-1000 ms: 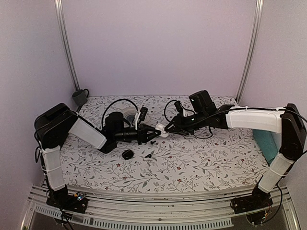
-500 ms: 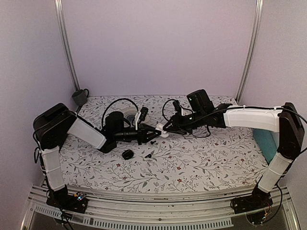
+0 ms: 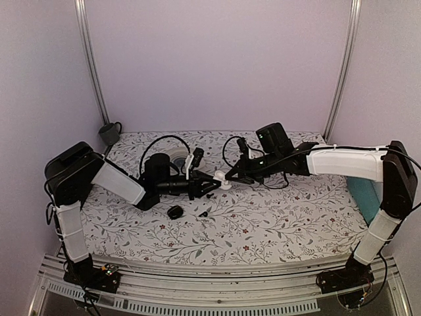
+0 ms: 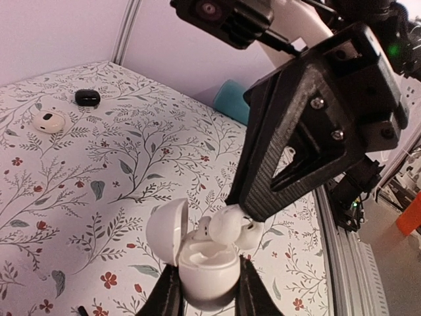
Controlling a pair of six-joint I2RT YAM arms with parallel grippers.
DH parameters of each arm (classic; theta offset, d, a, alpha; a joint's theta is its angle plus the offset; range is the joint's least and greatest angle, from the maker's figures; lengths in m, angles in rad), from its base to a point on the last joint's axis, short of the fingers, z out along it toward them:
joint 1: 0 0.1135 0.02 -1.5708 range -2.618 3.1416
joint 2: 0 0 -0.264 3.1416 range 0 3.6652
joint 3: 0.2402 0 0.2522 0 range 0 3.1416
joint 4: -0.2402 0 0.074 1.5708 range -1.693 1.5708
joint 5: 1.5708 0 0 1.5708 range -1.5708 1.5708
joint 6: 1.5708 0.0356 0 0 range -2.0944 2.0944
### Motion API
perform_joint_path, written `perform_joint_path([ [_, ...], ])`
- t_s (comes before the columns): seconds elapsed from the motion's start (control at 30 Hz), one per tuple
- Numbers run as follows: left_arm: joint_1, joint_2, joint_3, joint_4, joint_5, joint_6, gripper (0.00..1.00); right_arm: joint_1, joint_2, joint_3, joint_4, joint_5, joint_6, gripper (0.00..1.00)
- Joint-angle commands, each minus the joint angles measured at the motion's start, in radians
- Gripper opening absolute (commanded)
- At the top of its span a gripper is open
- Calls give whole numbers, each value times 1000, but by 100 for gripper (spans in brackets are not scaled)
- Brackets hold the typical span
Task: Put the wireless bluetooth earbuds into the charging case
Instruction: Place the left earbud at the center of the board.
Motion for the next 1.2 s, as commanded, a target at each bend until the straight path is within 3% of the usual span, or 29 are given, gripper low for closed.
perform_joint_path([
  [0.0, -11, -43, -10, 55, 6, 50, 0, 8, -18, 9, -23, 29, -35, 3],
  [0.37, -3, -35, -65, 220, 4, 179, 0, 4, -155, -58, 95, -11, -99, 3],
  [0.43, 9, -38, -103, 318, 16, 213, 0, -3, -190, -80, 106, -18, -104, 3],
  [0.57, 28, -69, -236, 690, 70, 320, 0, -39, -295, -147, 113, -3, -105, 3],
  [0.63, 29, -112, -261, 733, 110, 408, 0, -67, -345, -184, 111, 7, -105, 3],
  [0.8, 7, -293, -256, 547, 187, 631, 0, -105, -385, -247, 111, -4, -117, 3],
  [0.97, -39, -487, -190, 97, 205, 947, 0, -105, -382, -253, 126, -20, -153, 3],
  [1.17, -48, -560, -175, 19, 209, 1005, 0, -105, -376, -243, 156, -54, -191, 3],
])
